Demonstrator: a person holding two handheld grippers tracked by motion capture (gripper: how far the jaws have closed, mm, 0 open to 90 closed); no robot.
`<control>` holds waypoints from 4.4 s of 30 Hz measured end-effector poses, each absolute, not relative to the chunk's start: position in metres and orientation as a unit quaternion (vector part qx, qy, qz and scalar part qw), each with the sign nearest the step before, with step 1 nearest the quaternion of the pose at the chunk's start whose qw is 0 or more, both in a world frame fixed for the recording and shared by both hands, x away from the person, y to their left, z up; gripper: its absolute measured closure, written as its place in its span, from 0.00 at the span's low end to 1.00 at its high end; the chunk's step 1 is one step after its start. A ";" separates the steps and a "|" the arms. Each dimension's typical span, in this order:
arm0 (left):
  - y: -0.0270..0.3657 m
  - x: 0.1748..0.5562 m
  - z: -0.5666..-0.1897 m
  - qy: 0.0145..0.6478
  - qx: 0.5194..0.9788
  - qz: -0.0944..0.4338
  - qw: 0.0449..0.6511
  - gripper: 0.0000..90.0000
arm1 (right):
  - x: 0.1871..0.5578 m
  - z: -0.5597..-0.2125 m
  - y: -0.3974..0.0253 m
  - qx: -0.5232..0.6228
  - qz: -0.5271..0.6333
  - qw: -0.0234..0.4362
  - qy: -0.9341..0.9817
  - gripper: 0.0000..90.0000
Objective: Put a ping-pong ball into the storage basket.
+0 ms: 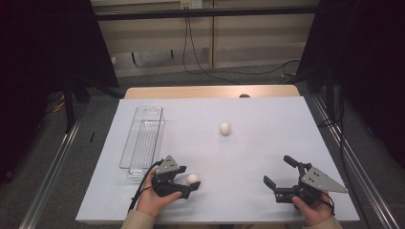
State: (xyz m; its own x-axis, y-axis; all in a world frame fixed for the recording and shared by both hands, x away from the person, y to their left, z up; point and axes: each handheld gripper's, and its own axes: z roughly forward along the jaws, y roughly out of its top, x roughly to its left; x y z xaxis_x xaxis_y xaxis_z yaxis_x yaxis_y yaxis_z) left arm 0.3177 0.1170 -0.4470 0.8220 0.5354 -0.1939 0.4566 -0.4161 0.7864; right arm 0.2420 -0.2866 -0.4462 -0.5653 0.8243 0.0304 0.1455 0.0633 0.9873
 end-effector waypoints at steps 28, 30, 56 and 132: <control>0.112 0.319 -0.450 0.287 0.854 0.038 0.433 0.39 | 0.242 -0.446 -0.288 0.363 0.581 0.293 0.667 0.01; 0.111 0.319 -0.451 0.286 0.855 0.037 0.432 0.41 | 0.242 -0.446 -0.288 0.363 0.580 0.293 0.668 0.01; 0.108 0.320 -0.452 0.281 0.864 0.042 0.416 0.50 | 0.242 -0.446 -0.288 0.363 0.580 0.292 0.668 0.01; 0.107 0.320 -0.450 0.290 0.863 0.052 0.411 0.57 | 0.244 -0.448 -0.289 0.365 0.578 0.290 0.670 0.01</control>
State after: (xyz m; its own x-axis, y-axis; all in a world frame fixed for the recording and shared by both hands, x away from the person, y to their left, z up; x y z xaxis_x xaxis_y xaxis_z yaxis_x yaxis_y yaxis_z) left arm 0.3197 0.1072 -0.4501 0.8265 0.5429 -0.1489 0.4574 -0.4934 0.7398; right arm 0.2435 -0.2887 -0.4476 -0.5655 0.8241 0.0343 0.1546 0.0651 0.9858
